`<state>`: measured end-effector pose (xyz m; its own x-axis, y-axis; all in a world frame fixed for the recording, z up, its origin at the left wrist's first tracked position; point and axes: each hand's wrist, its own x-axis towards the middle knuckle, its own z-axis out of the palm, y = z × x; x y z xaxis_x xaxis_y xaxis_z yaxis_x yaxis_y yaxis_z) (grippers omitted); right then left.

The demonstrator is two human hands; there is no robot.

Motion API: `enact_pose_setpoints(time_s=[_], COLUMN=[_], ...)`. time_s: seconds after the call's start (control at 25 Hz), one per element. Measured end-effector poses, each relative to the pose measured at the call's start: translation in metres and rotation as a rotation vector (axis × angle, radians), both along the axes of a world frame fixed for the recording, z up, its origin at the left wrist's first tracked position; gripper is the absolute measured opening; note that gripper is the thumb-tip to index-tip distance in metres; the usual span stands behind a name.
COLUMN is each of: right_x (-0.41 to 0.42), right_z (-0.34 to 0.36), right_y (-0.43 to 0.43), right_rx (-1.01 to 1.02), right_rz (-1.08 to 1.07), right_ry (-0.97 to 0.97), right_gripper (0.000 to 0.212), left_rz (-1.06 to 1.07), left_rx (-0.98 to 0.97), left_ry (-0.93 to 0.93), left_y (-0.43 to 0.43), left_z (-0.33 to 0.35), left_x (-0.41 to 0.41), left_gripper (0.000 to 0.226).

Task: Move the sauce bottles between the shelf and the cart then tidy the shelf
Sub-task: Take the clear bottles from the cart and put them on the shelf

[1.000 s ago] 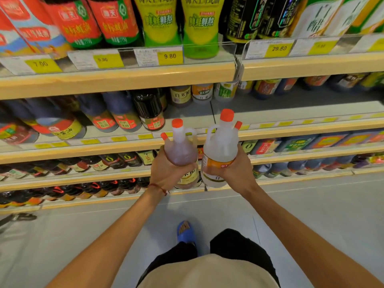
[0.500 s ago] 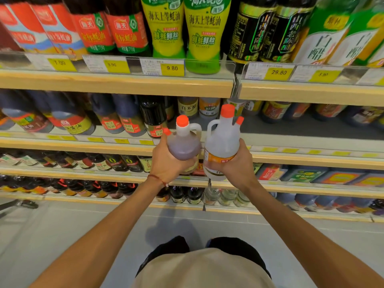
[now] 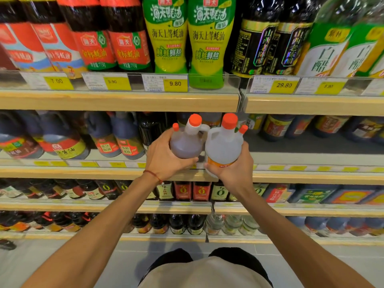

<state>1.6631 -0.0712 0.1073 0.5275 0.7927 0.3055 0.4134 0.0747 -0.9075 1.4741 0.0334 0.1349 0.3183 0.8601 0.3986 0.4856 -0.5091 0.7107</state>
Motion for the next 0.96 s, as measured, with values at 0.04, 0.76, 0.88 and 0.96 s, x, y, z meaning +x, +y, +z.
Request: enact_pose_setpoints(time_s=[0.04, 0.76, 0.88, 0.96], right_x=[-0.001, -0.005, -0.008, -0.01], right_z=[-0.002, -0.029, -0.031, -0.03], right_y=[0.005, 0.031, 0.028, 0.026], right_rx=[0.006, 0.056, 0.04, 0.036], right_rz=[-0.01, -0.095, -0.095, -0.092], right_ry=[-0.001, -0.027, -0.01, 0.001], right_gripper=[0.1, 0.098, 0.097, 0.097], left_rz=[-0.007, -0.045, -0.075, -0.061], left_rx=[-0.003, -0.217, -0.257, -0.267], left_ry=[-0.009, -0.138, -0.108, -0.108], left_y=[0.006, 0.06, 0.063, 0.062], left_z=[-0.002, -0.032, -0.031, -0.03], left_x=[0.0, 0.013, 0.011, 0.011], left_gripper=[0.089, 0.088, 0.088, 0.085])
